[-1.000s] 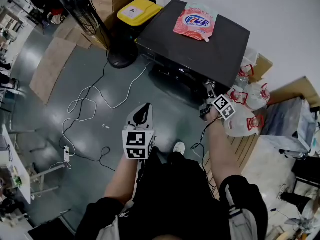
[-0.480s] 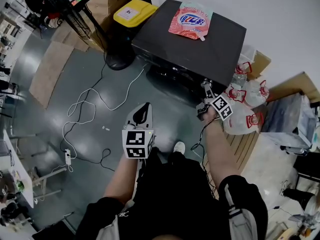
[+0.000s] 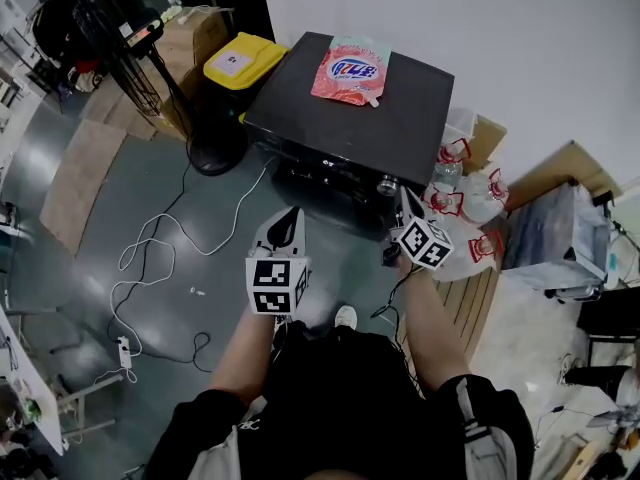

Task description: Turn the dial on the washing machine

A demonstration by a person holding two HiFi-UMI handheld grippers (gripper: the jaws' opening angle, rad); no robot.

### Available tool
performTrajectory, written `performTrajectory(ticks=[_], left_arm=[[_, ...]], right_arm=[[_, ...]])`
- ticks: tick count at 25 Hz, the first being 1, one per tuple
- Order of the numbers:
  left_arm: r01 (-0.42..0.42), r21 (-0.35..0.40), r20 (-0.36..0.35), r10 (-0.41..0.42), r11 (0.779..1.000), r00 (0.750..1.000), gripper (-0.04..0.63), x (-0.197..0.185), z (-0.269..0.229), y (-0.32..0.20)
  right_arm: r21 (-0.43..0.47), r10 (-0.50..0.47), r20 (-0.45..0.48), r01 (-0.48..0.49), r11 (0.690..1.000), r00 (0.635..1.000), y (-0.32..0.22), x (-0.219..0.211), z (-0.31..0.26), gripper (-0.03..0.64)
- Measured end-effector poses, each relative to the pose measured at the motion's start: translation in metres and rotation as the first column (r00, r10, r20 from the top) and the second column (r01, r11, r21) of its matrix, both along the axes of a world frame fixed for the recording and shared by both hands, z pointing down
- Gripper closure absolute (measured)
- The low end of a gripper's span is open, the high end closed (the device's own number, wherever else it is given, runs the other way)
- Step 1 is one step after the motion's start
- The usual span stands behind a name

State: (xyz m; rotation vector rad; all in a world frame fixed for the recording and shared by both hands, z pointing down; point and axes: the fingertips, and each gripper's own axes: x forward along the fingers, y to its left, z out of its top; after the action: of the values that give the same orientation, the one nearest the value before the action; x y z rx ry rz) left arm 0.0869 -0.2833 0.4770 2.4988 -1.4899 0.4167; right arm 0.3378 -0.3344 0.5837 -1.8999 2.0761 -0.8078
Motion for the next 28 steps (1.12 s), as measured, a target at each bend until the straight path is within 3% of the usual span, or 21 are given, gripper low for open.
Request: performTrajectory(ticks=[3, 6, 10, 13, 28], left_arm=[[-0.035, 0.027, -0.018, 0.036, 0.999, 0.999, 0.583, 0.007, -0.013, -0.005], [-0.063, 0.058, -0.034, 0.065, 0.996, 0.997, 0.583, 0.01, -0.026, -0.007], [-0.094, 0.092, -0.048, 0.099, 0.991, 0.994, 0.583, 0.007, -0.04, -0.011], [-0.114, 0.114, -0.053, 0.121, 0.987, 0.991, 0.583, 0.005, -0.048, -0.013], [-0.148, 0.148, -0.072, 0.16, 0.978, 0.985, 0.583, -0.017, -0.063, -0.02]], right_arm=[[0.106, 0.001, -0.154, 0.016, 0.994, 0.988, 0.013, -0.01, -0.056, 0.618], [0.193, 0.049, -0.31, 0.012, 0.981, 0.95, 0.029, -0.02, -0.106, 0.618], [0.285, 0.114, -0.416, 0.01, 0.959, 0.902, 0.052, -0.04, -0.153, 0.618], [0.315, 0.14, -0.445, 0.008, 0.949, 0.885, 0.063, -0.052, -0.168, 0.618], [0.322, 0.186, -0.435, -0.04, 0.946, 0.881, 0.071, -0.078, -0.176, 0.617]])
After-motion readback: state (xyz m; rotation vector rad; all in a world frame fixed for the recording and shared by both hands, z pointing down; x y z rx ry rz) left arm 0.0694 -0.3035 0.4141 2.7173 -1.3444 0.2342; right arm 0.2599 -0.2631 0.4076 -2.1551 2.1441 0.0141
